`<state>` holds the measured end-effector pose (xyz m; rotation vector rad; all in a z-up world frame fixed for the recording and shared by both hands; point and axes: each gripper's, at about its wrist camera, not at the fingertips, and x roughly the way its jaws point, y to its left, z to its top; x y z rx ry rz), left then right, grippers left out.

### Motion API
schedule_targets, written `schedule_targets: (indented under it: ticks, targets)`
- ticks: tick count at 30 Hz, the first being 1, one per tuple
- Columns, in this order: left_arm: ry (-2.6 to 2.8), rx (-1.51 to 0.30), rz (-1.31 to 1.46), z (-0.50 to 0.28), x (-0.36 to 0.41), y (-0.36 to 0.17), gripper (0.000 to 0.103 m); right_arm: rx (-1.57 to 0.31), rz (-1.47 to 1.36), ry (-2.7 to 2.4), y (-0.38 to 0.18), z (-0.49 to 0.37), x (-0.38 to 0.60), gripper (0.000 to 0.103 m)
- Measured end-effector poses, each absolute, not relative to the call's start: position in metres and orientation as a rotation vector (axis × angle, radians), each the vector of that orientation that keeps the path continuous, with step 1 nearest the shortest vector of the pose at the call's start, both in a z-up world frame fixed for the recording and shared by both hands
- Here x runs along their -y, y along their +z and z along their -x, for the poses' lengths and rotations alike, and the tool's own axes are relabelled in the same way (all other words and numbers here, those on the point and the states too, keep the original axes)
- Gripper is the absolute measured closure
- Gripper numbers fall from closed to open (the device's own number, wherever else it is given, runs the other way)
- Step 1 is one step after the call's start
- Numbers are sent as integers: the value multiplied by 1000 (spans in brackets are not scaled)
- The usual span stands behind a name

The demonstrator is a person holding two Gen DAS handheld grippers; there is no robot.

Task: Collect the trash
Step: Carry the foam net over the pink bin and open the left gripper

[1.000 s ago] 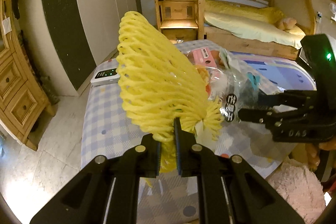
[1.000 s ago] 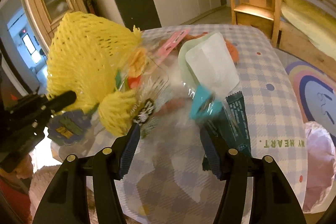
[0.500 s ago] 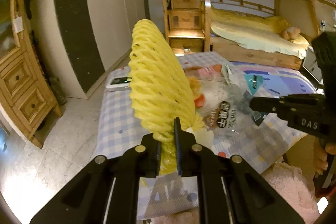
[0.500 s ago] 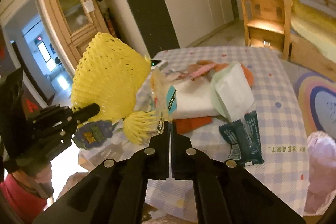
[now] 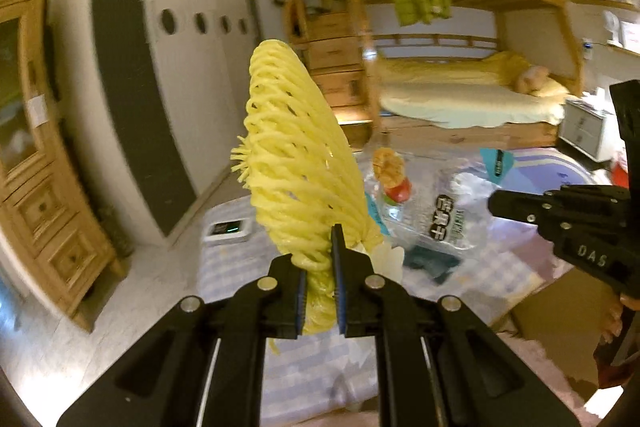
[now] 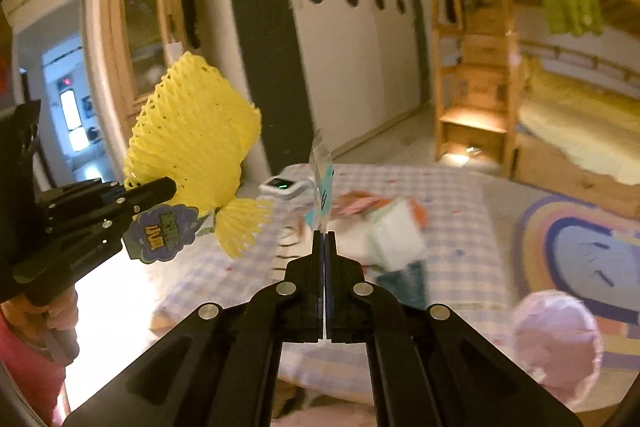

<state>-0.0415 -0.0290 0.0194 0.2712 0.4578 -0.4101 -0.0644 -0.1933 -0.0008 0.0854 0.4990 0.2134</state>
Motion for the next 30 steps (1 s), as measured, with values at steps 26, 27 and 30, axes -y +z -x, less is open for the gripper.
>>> schedule_targets:
  ticks: [26, 27, 30]
  targets:
    - [-884, -629, -434, 15, 318, -79, 94, -653, -204, -431, -86, 123, 404, 103]
    - [-889, -639, -438, 12, 318, -81, 94, -666, -208, -443, -90, 121, 410, 103]
    - [-904, -669, -451, 5, 336, -89, 93, -690, -223, -457, -102, 116, 425, 103]
